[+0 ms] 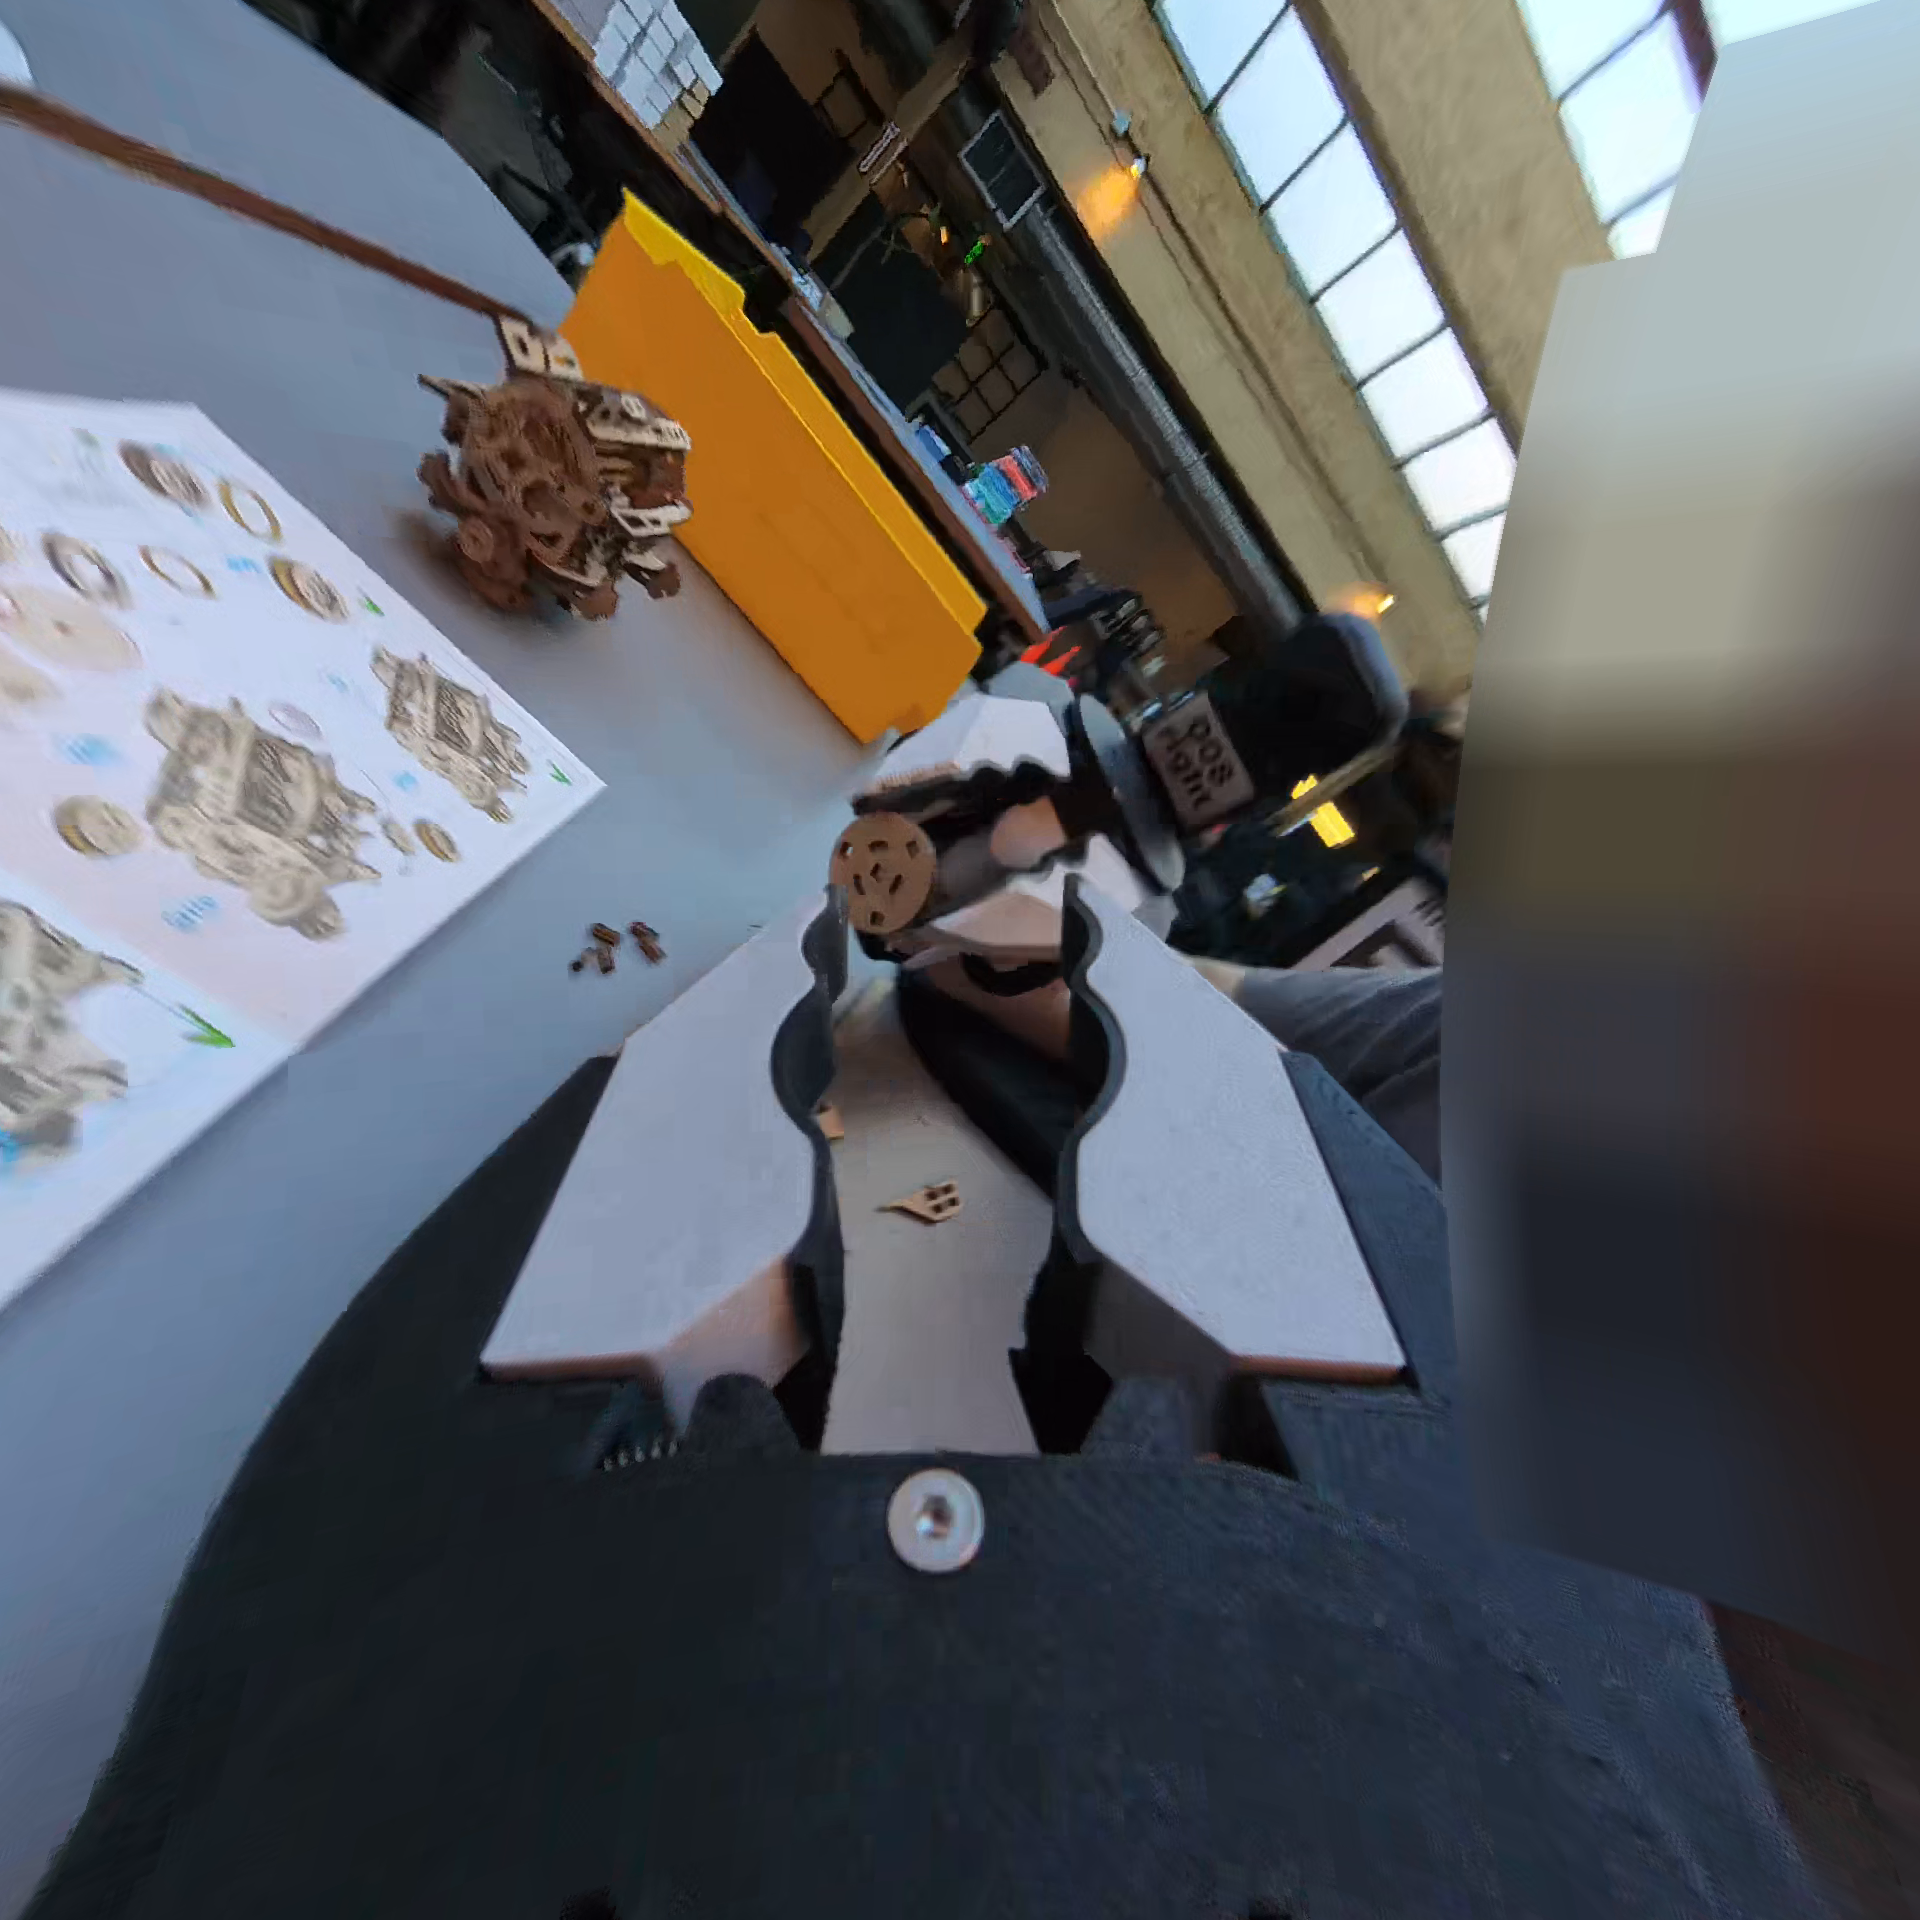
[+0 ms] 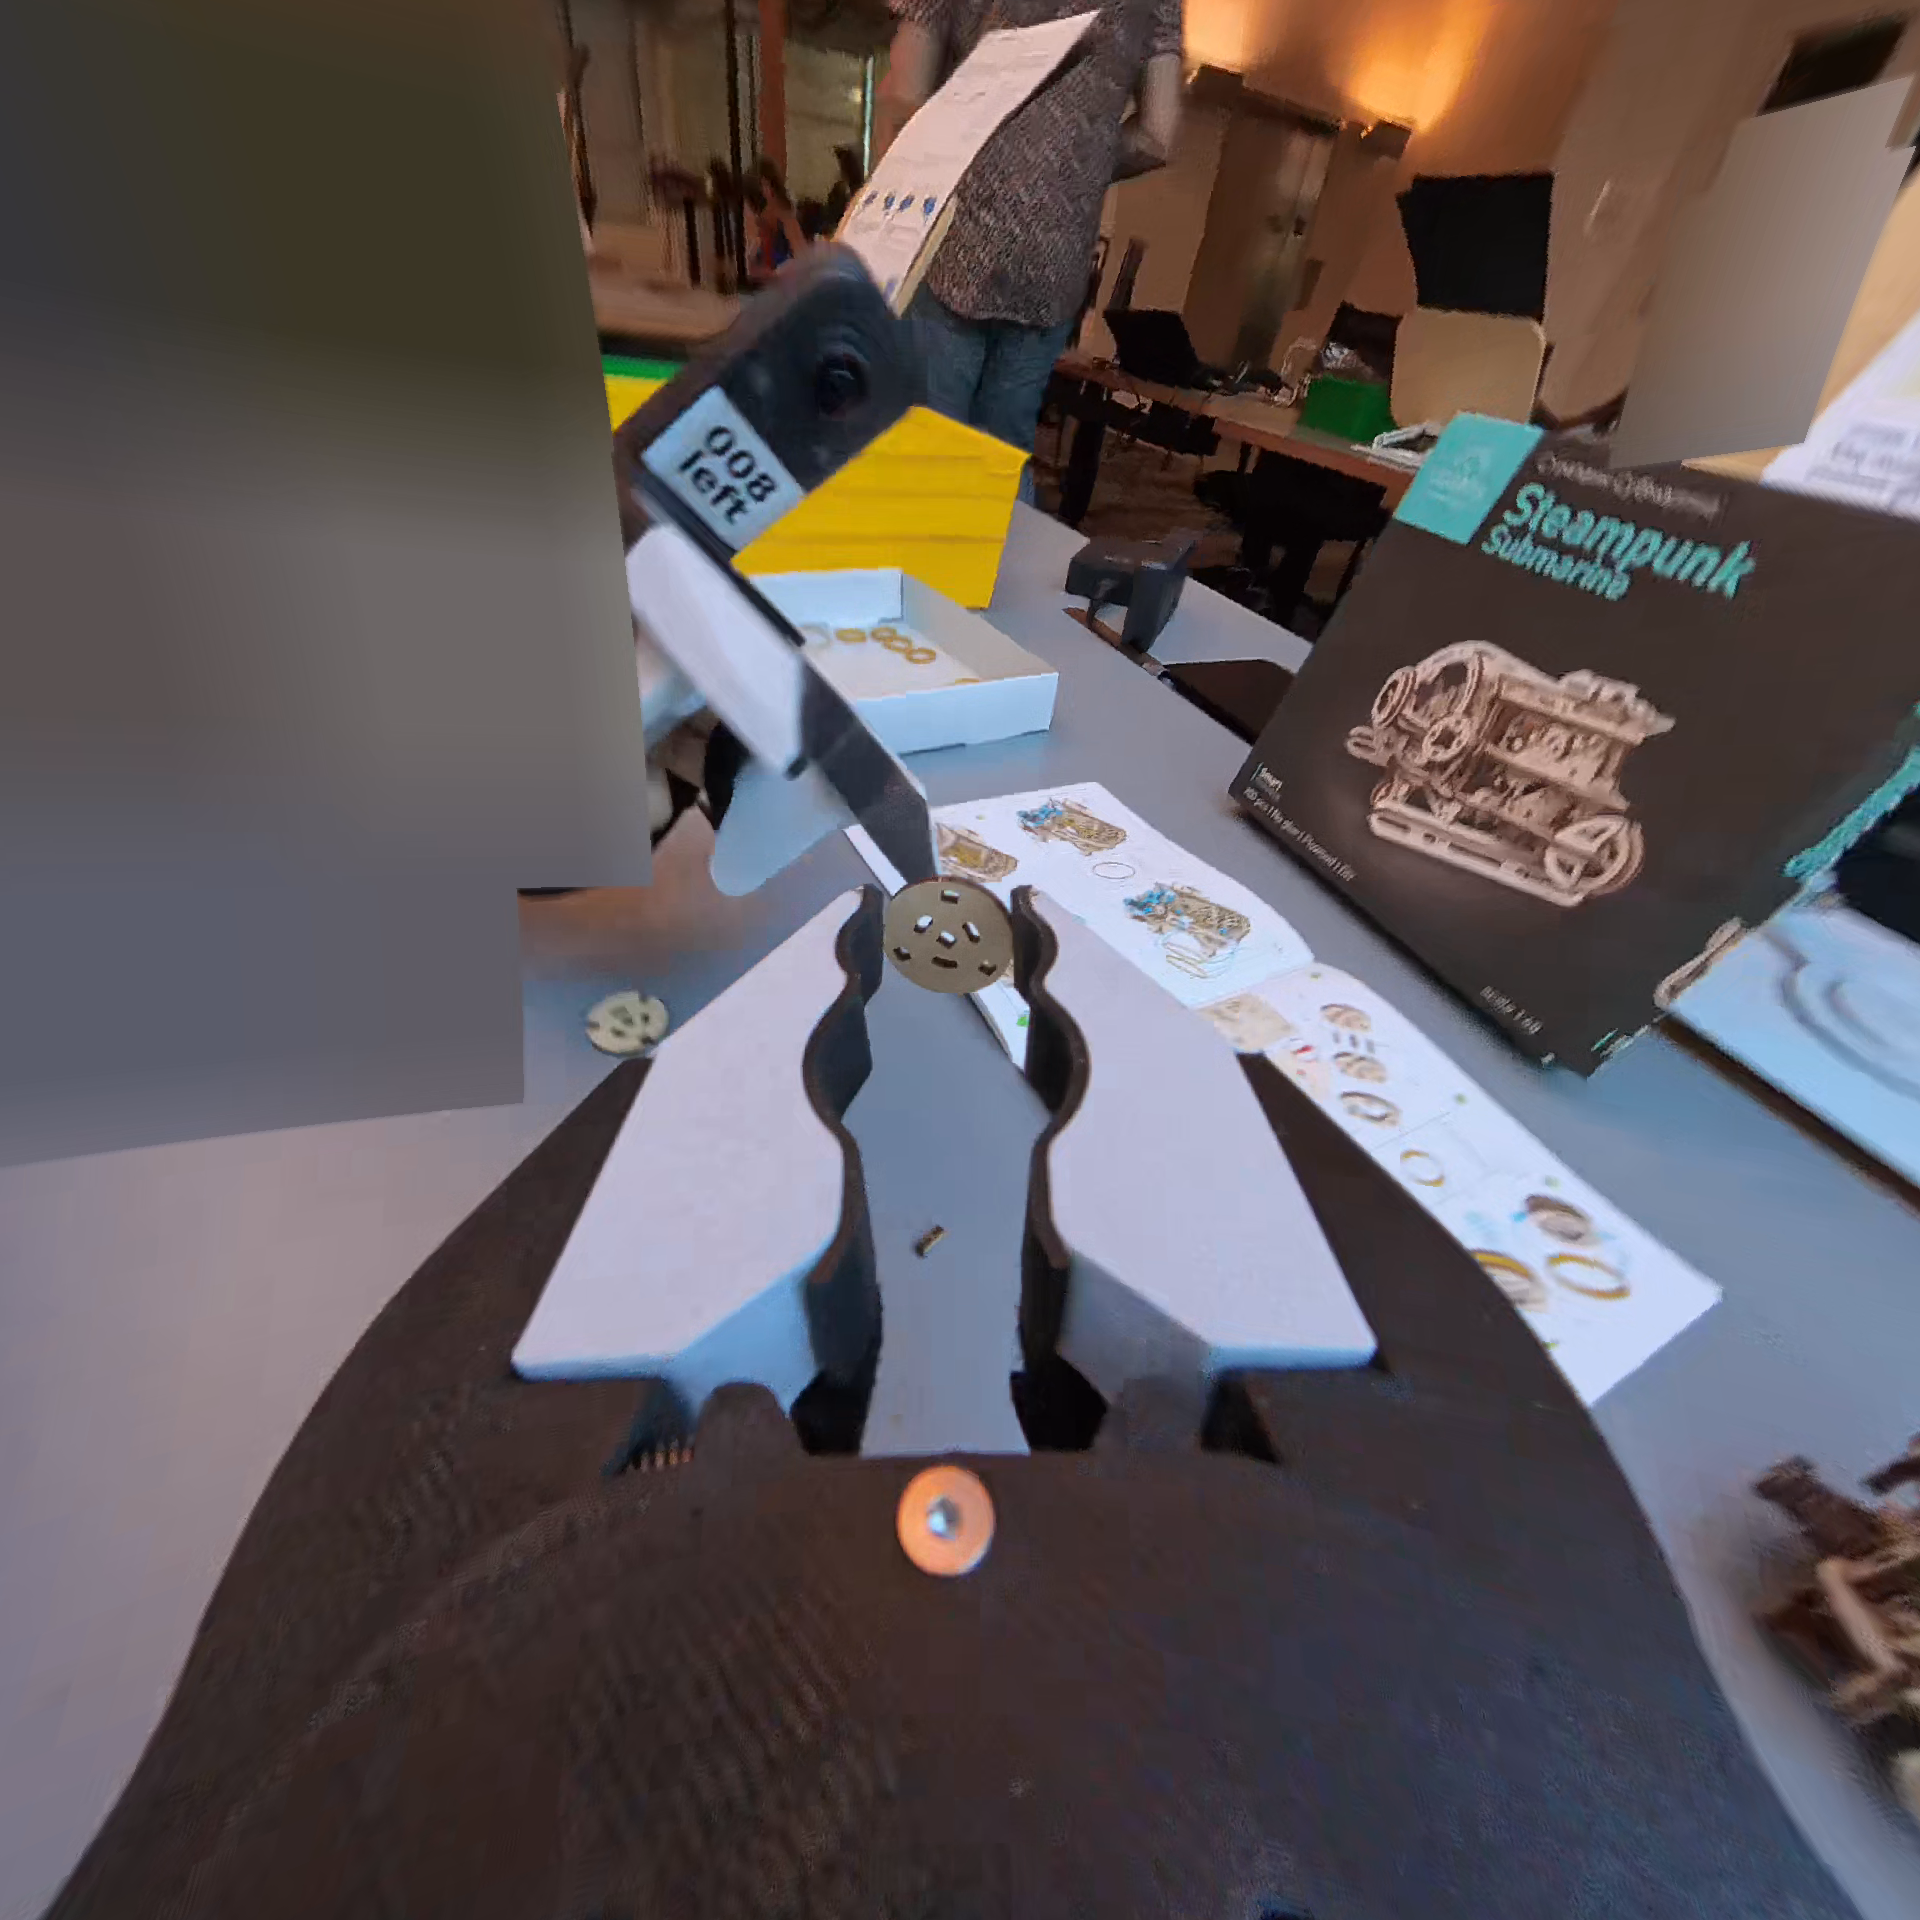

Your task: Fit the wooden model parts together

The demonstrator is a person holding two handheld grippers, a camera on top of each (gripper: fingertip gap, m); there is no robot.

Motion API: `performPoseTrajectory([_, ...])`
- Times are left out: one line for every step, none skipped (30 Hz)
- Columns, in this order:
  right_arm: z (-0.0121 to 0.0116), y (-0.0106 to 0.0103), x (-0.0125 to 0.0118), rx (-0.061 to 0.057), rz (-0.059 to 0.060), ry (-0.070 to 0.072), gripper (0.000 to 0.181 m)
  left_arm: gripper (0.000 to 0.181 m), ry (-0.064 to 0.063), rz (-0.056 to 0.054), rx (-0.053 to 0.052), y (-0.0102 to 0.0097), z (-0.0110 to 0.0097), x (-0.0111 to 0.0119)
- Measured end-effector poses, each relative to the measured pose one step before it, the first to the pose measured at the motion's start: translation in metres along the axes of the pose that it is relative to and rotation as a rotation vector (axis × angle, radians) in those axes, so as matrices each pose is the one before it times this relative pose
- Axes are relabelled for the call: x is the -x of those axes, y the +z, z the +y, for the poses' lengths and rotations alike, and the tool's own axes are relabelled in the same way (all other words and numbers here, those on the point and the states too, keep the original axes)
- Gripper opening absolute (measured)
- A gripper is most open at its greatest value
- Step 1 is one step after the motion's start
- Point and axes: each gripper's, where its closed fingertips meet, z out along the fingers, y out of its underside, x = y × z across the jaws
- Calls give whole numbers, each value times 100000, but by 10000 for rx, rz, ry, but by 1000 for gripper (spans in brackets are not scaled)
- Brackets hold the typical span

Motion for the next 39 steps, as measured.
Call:
performPoseTrajectory([-303,-193,-415,-331,-198,1138,22,40,1287,-681,312,7,125,224])
performPoseTrajectory([-341,-179,-288,-356,-290,1237,22,45,1325,-832,297,6,129,405])
performPoseTrajectory([-324,-127,-167,-347,-347,1276,22,48,1367,-894,230,-4,90,450])
performPoseTrajectory([-285,-106,-132,-337,-334,1276,22,49,1373,-920,187,0,89,422])
performPoseTrajectory([-270,-82,92,-312,-397,1093,22,48,1323,-819,112,20,-21,210])
performPoseTrajectory([-227,-22,145,-286,-340,886,21,44,1136,-637,33,46,-139,-87])
performPoseTrajectory([-154,5,255,-218,-338,748,21,40,805,-474,-12,85,-215,-211])
performPoseTrajectory([-49,68,320,-145,-284,494,21,38,418,-360,-79,90,-305,-208])
performPoseTrajectory([116,120,232,-31,-162,331,21,38,116,-235,-155,70,-362,-193])
performPoseTrajectory([173,133,166,-2,-93,256,21,37,5,-106,-222,19,-412,-236])
performPoseTrajectory([168,140,180,-18,-76,160,21,34,23,-131,-214,-21,-380,-113])
performPoseTrajectory([256,134,62,29,-17,136,21,31,110,-110,-139,-35,-265,-76])
performPoseTrajectory([190,79,-54,-6,17,137,21,28,189,-31,-23,-1,-117,-164])
performPoseTrajectory([77,44,-25,-68,-19,112,21,24,211,-29,99,49,88,-138])
performPoseTrajectory([137,45,-58,-1,-46,160,21,21,215,-70,187,102,231,-78])
performPoseTrajectory([178,46,-160,48,-10,175,21,17,221,-74,224,138,309,-73])
performPoseTrajectory([6,-37,-313,-56,80,86,21,13,199,-90,215,146,285,-60])
performPoseTrajectory([-98,-110,-360,-86,85,26,21,5,164,-223,219,149,283,123])
performPoseTrajectory([10,-68,-313,23,47,22,21,2,230,-303,231,163,261,241])
performPoseTrajectory([62,18,-281,71,35,12,21,1,371,-241,261,176,269,120])
performPoseTrajectory([48,43,-281,64,54,2,21,1,438,-243,276,161,267,71])
performPoseTrajectory([14,47,-164,37,8,-11,21,1,384,-266,234,112,190,72])
performPoseTrajectory([-18,36,-110,21,-13,-10,21,1,240,-224,177,67,108,55])
performPoseTrajectory([-13,39,-83,26,4,28,21,1,104,-137,161,48,81,-3])
performPoseTrajectory([-11,64,-64,5,3,-1,21,1,29,-80,141,9,70,28])
performPoseTrajectory([-18,85,36,-4,-31,-44,21,1,-36,-45,80,-37,24,69])
performPoseTrajectory([-20,95,73,21,-14,-55,21,1,-87,-8,22,-77,-8,97])
performPoseTrajectory([-6,97,85,25,22,-131,21,1,-78,19,0,-87,-9,76])
performPoseTrajectory([23,92,85,38,49,-212,22,1,-31,22,4,-92,4,62])
performPoseTrajectory([55,76,51,68,81,-229,22,1,-14,20,23,-67,32,44])
performPoseTrajectory([55,50,39,70,99,-248,22,1,-44,23,26,-55,25,12])
performPoseTrajectory([37,11,40,57,98,-276,22,0,-62,30,16,-17,5,-20])
performPoseTrajectory([30,-20,27,62,99,-253,22,0,-54,30,6,-16,-12,-23])
performPoseTrajectory([30,-39,31,51,99,-201,22,0,-53,30,-4,-5,-27,-39])
performPoseTrajectory([32,-35,25,35,92,-185,22,0,-61,38,-10,-2,-28,-45])
performPoseTrajectory([45,-49,26,34,78,-180,22,0,-56,42,-11,6,-35,-51])
performPoseTrajectory([17,-53,32,23,66,-158,23,0,-27,27,-12,-19,-24,-46])
performPoseTrajectory([-6,-45,37,19,59,-160,23,0,9,-5,-5,-18,-22,-6])
performPoseTrajectory([-29,-43,11,17,68,-196,23,0,37,-42,18,-22,5,45])
